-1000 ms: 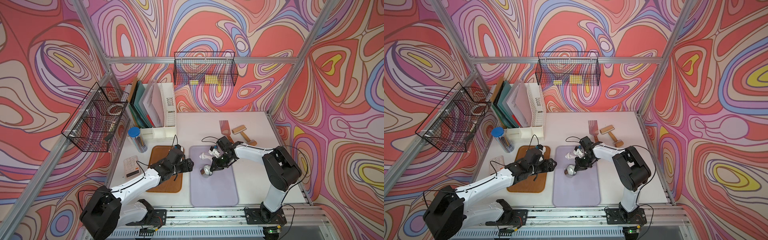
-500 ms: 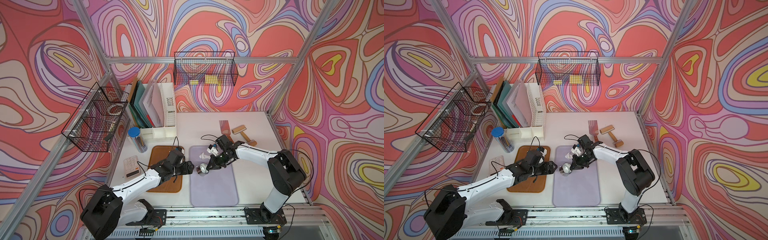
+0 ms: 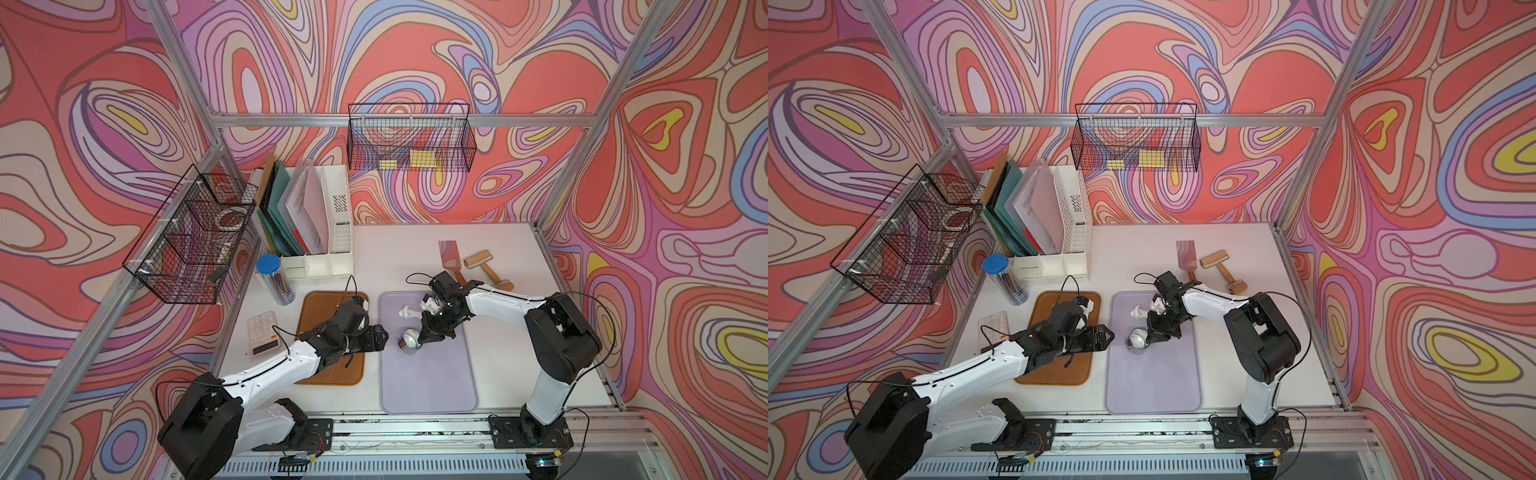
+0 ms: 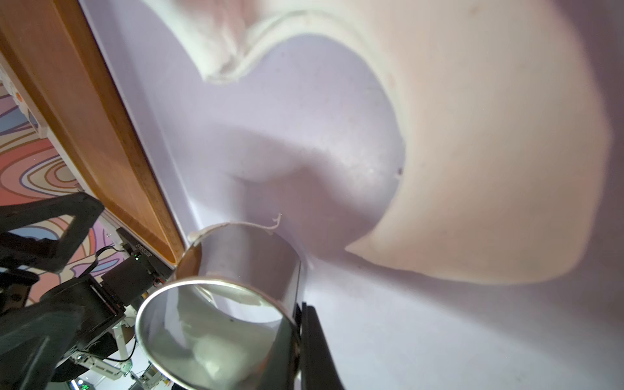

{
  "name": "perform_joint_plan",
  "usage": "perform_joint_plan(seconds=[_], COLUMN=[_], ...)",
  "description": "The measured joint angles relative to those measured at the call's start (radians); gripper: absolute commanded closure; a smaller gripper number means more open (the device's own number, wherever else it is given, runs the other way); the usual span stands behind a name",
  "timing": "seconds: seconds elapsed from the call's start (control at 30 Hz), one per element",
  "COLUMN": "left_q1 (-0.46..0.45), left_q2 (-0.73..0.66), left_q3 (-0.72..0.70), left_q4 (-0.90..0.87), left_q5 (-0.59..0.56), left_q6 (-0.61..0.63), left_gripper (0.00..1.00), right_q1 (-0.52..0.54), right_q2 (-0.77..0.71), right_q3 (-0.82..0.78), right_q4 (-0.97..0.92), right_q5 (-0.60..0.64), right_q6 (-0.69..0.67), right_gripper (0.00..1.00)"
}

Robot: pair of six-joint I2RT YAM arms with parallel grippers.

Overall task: Roll out the dumpling wrappers from the dough
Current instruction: Adjust the dumpling wrapper at the work surface, then place the dumpling mold on the work surface, then pick up the spatula from the center of the board.

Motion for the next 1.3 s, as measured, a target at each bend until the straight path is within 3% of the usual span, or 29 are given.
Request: perform_joint_plan(seconds=[0.2, 0.43, 0.7, 0.83, 0.93, 1.0, 1.1, 1.23, 1.3], left_q1=[-0.023, -0.025, -0.025, -0.025, -0.026, -0.033, -0.053, -0.085, -0.103], left_q2=[-0.003, -0.036, -0.026, -0.001, 0.02, 0.038, 0.081, 0.139, 0.166], left_q3=[-0.006, -0.015, -0.009, 0.032, 0.087, 0.132, 0.206, 0.295, 0.336], left_q4=[-0.002, -0.011, -0.035, -0.066, -0.104, -0.134, -0.177, -0.239, -0.269], left_q5=[-0.006, -0.036, -0.05, -0.043, -0.043, -0.047, -0.063, -0.105, -0.126], left_q6=[0.0, 0.0, 0.013, 0.047, 0.088, 0.118, 0.164, 0.226, 0.257], left_gripper=[0.22, 0.2, 0.2, 0.2, 0.2, 0.2, 0.21, 0.2, 0.2], right_q1=[-0.011, 0.065, 0.148, 0.146, 0.133, 0.079, -0.114, -0.438, -0.52], right_q2=[0.0, 0.011, 0.037, 0.035, 0.011, -0.025, -0.077, -0.1, -0.09], right_q3=[0.002, 0.103, 0.207, 0.278, 0.322, 0.338, 0.343, 0.279, 0.231], right_q4=[0.008, -0.125, -0.212, -0.231, -0.266, -0.287, -0.274, -0.125, -0.052], right_q5=[-0.029, 0.171, 0.302, 0.338, 0.431, 0.471, 0.454, 0.307, 0.216], right_q6=[0.022, -0.04, -0.108, -0.147, -0.182, -0.2, -0.206, -0.138, -0.082], right_gripper=[1.0, 0.96, 0.56, 0.44, 0.4, 0.39, 0.36, 0.31, 0.3])
